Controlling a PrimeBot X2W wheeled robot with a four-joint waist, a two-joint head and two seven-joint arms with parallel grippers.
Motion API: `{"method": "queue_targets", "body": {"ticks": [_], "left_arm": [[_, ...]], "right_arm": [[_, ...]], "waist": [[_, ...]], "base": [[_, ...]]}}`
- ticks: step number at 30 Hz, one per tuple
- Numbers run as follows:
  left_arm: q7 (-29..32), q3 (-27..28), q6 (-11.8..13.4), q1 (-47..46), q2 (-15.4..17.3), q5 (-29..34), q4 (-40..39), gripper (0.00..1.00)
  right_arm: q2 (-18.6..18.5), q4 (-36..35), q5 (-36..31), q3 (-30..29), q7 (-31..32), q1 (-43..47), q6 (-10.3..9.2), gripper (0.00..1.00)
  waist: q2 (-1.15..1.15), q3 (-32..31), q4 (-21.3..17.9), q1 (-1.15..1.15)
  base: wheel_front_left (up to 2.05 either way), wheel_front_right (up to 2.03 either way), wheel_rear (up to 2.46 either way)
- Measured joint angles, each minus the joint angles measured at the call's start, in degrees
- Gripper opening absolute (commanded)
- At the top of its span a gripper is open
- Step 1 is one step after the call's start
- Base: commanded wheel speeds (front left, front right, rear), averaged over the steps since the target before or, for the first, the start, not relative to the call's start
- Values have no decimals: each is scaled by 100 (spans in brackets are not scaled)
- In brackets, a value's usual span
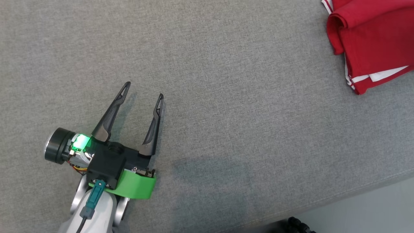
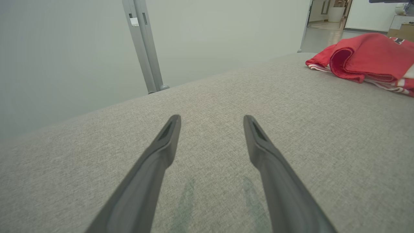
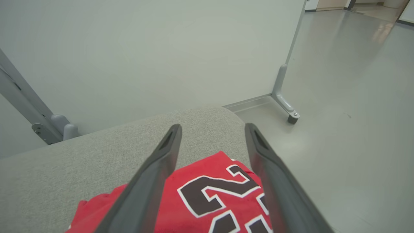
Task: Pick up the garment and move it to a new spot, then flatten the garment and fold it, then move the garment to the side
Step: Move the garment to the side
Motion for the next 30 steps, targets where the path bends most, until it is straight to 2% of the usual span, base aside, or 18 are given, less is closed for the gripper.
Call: {"method": "queue_targets", "body": {"ticks": [3, 7, 15, 20, 24, 30], "left_arm": [[1, 16, 54, 56, -152, -99, 80, 100], [1, 100, 138, 216, -360, -238, 194, 100], [0, 565, 289, 654, -749, -599, 570, 100], [1, 845, 254, 833, -882, -818, 773, 100], [1, 1063, 231, 1015, -943, -967, 866, 100], [1, 1261, 238, 1322, -966, -1220, 871, 100]], "right_arm": [[219, -672, -727, -671, -2, 551, -1, 100], [743, -1472, -1681, -1411, -2, 1490, -1, 100], [1875, -2792, -3171, -2080, -5, 3094, -1, 100], [2423, -3588, -3852, -2305, -5, 3825, -1, 100], [2941, -4158, -4006, -2501, -5, 4408, 0, 100], [3311, -4916, -4395, -2737, -5, 5351, -1, 100]], "waist": [[0, -187, 73, 0], [0, -486, 201, 0], [0, -1162, 545, 0], [0, -1575, 780, 0], [-1, -1892, 940, 0], [0, -2372, 1111, -1]], "base": [[0, 0, 0], [0, 0, 0], [0, 0, 0], [0, 0, 0], [0, 0, 0], [0, 0, 0]]}}
